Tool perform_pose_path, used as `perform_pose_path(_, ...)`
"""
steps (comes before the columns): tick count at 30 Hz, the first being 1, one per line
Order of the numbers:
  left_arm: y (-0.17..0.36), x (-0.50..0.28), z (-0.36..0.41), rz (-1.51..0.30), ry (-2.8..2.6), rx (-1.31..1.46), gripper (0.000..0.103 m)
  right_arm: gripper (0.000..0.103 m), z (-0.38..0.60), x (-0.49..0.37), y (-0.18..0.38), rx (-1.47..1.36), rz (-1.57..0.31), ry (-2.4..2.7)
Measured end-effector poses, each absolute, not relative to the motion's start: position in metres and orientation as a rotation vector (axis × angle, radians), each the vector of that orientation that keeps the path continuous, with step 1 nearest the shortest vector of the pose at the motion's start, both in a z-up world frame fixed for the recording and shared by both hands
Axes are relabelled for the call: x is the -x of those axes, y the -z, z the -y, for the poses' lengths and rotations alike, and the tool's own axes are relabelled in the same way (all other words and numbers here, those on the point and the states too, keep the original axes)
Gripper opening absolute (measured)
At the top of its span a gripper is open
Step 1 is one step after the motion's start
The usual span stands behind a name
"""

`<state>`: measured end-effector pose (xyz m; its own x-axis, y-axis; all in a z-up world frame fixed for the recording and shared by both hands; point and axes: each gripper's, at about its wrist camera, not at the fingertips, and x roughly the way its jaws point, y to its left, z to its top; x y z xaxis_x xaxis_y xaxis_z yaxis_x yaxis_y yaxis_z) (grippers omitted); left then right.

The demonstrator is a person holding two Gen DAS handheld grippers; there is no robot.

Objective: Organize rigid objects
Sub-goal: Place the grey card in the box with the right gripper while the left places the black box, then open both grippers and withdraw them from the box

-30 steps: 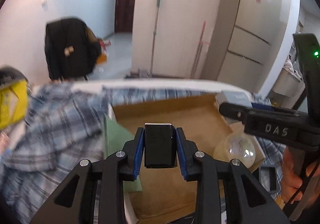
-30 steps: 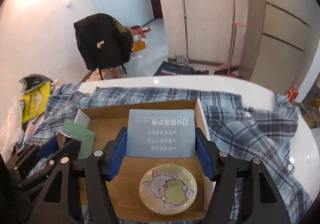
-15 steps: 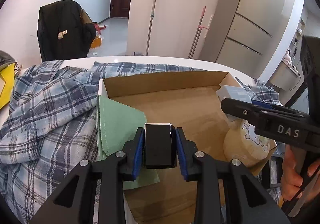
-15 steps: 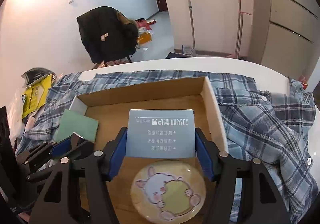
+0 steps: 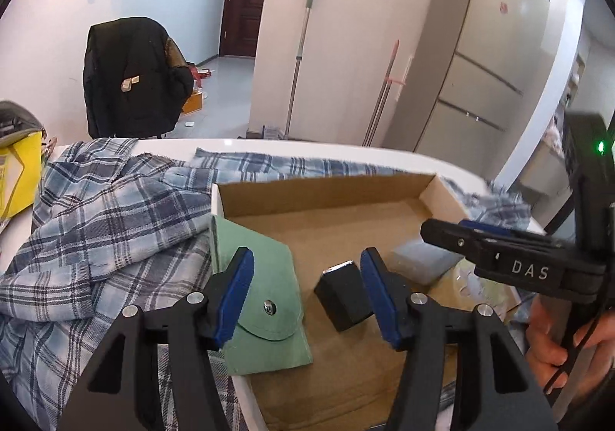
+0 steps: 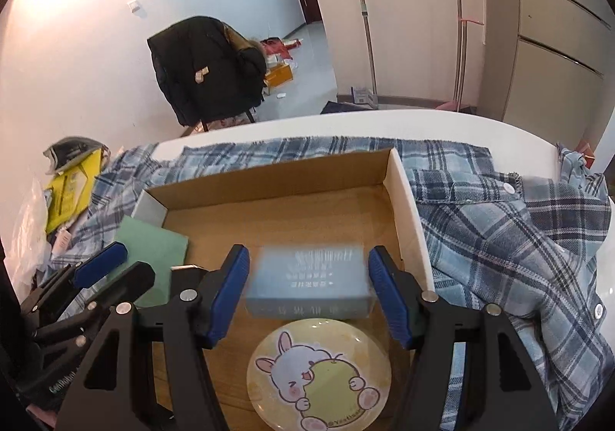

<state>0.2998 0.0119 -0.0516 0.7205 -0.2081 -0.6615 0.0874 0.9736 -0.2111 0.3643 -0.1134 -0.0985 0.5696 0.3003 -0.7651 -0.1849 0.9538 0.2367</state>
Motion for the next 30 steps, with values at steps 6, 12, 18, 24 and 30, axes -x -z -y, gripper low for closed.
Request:
perform_pose_path(6, 0.004, -0.278, -0.016, -0.642, 0.143, 0.128, 0.06, 0.063, 0.121, -0.351, 0.06, -0.153, -0.82, -0.27)
perform_pose_path(12, -0.059, -0.234, -0.014, -0.48, 0.127, 0.077, 0.06, 0.063, 0.124, -0.315, -0.006, -0.143, -0.662, -0.302)
perform_pose_path(18, -0.105, -0.183, -0.018, -0.334, 0.096, 0.068, 0.06, 0.063, 0.127, -0.257, -0.066, -0.145, -0.545, -0.325)
perform_pose_path(24, -0.115, -0.129, -0.018, -0.315, 0.143, 0.06, 0.061, 0.064, 0.141, -0.191, -0.085, -0.144, -0.469, -0.313)
perform_pose_path(30, -0.097, -0.087, -0.013, -0.341, 0.169, 0.049, 0.062, 0.064, 0.142, -0.147, -0.073, -0.146, -0.431, -0.284)
